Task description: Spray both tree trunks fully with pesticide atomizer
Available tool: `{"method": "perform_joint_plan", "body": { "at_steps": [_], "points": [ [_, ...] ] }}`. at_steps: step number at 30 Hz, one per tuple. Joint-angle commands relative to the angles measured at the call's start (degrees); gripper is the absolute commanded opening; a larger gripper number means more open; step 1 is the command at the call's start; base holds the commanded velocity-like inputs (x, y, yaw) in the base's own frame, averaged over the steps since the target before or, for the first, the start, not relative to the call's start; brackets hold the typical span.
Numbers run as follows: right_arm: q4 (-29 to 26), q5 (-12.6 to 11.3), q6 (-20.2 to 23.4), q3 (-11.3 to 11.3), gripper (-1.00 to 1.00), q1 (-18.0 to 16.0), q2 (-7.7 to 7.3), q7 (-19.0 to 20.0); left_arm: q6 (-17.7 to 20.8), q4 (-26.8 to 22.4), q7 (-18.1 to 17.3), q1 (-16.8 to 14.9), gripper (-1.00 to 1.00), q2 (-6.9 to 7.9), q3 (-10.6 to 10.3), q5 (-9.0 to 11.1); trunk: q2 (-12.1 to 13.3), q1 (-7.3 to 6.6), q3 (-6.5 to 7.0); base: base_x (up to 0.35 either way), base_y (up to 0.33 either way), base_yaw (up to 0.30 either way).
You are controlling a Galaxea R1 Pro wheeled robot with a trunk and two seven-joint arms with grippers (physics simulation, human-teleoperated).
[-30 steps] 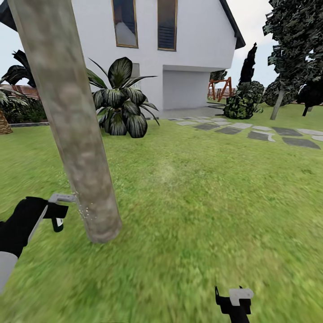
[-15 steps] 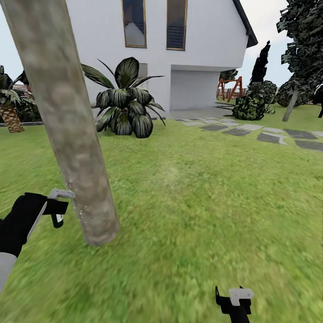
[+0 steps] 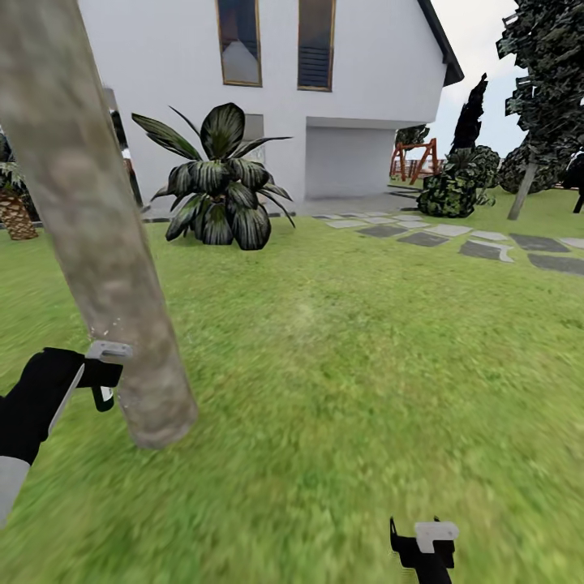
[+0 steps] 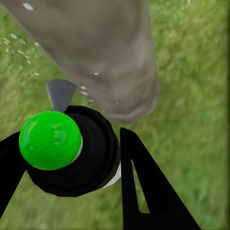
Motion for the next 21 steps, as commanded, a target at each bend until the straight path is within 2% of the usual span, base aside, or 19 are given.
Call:
{"method": "perform_joint_plan", "body": {
  "at_steps": [1,5,11,16,19,21],
  "points": [
    [0.01,0.00,0.00,0.00,1.00,0.00,0.00,0.03,-0.01,0.00,0.07,0.00,-1.00,0.06,0.02,-0.04,0.00,0.00,0.00,0.231,-0.195,0.000],
    [-0.04,-0.02,0.00,0.00,1.00,0.00,0.01,-0.02,-0.01,0.00,0.21,0.05,-1.00,0.25,0.04,-0.11,0.00,0.00,0.00,0.110,-0.240,0.068],
    [-0.05,-0.05,0.00,0.00,1.00,0.00,0.01,-0.03,-0.01,0.04,0.28,0.09,-1.00,0.33,0.09,-0.12,0.00,0.00,0.00,0.005,-0.274,0.265],
    [-0.05,-0.03,0.00,0.00,1.00,0.00,0.01,-0.03,-0.24,0.96,0.49,0.44,-1.00,-0.10,-0.03,-1.91,0.00,0.00,0.00,0.000,-0.275,0.272],
    [-0.06,-0.06,0.00,0.00,1.00,0.00,0.01,-0.03,-0.20,1.04,0.50,0.81,-1.00,-0.54,-0.08,-2.05,0.00,0.00,0.00,0.030,-0.275,0.100],
    [-0.06,-0.03,0.00,0.00,1.00,0.00,0.01,-0.03,-0.19,1.17,0.50,0.89,-1.00,-0.33,0.15,-2.12,0.00,0.00,0.00,0.101,-0.273,0.020]
  ]
}}
